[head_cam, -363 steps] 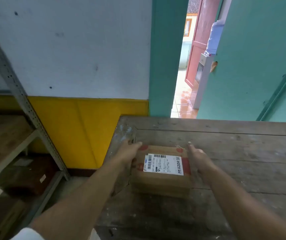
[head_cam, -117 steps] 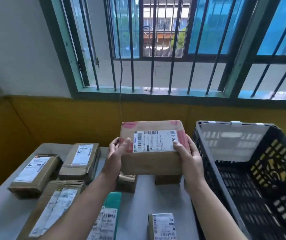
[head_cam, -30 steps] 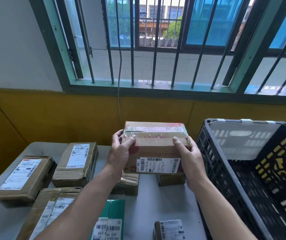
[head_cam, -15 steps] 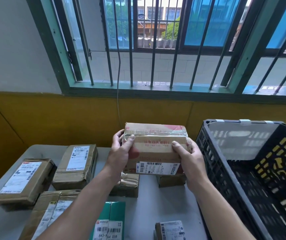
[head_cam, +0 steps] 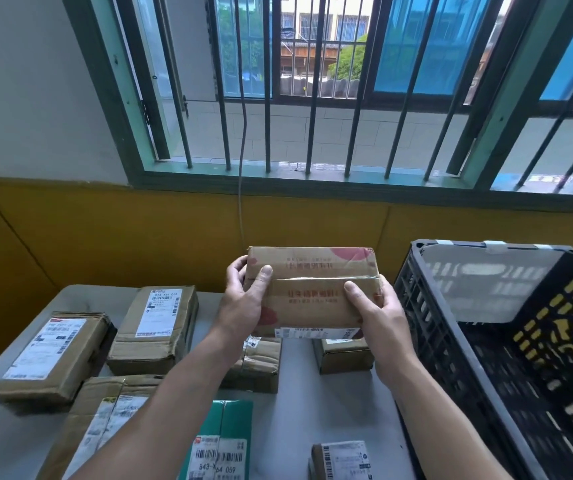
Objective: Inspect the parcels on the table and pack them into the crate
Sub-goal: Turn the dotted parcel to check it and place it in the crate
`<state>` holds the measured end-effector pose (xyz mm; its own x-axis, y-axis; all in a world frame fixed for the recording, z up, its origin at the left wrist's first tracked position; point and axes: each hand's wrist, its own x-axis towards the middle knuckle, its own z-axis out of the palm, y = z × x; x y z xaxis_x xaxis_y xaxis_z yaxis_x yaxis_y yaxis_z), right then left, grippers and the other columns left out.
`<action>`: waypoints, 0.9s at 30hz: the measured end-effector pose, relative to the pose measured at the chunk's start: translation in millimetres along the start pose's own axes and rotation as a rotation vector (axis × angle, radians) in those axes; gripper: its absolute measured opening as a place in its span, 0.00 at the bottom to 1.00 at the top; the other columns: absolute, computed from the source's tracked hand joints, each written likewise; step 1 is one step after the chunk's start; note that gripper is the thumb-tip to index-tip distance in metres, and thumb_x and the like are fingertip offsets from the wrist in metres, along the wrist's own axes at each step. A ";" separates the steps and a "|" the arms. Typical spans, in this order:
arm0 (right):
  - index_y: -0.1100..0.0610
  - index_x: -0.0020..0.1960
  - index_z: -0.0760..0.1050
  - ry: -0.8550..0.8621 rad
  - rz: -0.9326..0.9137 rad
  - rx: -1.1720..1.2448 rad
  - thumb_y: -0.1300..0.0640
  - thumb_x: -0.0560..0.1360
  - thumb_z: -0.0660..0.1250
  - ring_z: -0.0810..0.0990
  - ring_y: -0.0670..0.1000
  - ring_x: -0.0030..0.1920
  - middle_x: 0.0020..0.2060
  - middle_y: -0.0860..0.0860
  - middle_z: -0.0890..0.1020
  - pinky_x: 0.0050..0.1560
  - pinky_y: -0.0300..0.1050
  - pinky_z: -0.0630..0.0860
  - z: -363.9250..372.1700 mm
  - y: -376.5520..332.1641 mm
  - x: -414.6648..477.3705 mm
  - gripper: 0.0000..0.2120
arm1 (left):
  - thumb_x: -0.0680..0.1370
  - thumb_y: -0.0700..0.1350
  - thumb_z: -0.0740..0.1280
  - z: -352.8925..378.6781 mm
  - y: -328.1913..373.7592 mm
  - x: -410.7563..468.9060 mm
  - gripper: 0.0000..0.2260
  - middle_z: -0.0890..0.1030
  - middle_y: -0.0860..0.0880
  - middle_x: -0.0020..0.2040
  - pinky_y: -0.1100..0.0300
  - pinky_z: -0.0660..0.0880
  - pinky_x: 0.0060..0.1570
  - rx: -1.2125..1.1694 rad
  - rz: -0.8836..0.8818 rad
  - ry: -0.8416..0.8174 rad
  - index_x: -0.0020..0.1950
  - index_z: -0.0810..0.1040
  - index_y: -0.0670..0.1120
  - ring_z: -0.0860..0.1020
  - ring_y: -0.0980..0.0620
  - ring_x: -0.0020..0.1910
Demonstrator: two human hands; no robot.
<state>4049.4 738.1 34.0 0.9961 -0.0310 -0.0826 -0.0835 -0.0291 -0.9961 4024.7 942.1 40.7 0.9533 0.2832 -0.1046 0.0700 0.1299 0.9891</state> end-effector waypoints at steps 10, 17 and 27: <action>0.47 0.74 0.70 0.038 0.009 -0.044 0.39 0.78 0.67 0.77 0.54 0.67 0.69 0.55 0.74 0.67 0.58 0.76 -1.9 1.0 2.9 0.28 | 0.84 0.52 0.61 4.5 7.2 -3.0 0.11 0.79 0.55 0.61 0.62 0.79 0.30 0.030 0.008 0.014 0.62 0.67 0.68 0.79 0.54 0.54; 0.46 0.72 0.71 0.032 0.000 -0.032 0.46 0.80 0.67 0.80 0.52 0.62 0.63 0.51 0.81 0.66 0.57 0.77 -2.5 -1.2 1.3 0.21 | 0.81 0.58 0.63 7.6 -1.2 -4.2 0.19 0.79 0.57 0.61 0.64 0.80 0.35 0.012 -0.003 0.003 0.71 0.64 0.63 0.79 0.57 0.55; 0.50 0.76 0.68 0.059 0.015 -0.061 0.42 0.75 0.73 0.76 0.53 0.69 0.69 0.51 0.78 0.71 0.56 0.73 -3.8 -3.2 0.4 0.33 | 0.72 0.68 0.63 10.9 2.8 -4.7 0.28 0.81 0.51 0.56 0.60 0.81 0.34 0.082 -0.029 0.033 0.68 0.65 0.57 0.81 0.53 0.52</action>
<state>4049.9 734.5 37.2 0.9915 -0.0904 -0.0938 -0.1019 -0.0886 -0.9908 4023.7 930.8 45.1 0.9405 0.3119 -0.1350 0.1222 0.0604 0.9907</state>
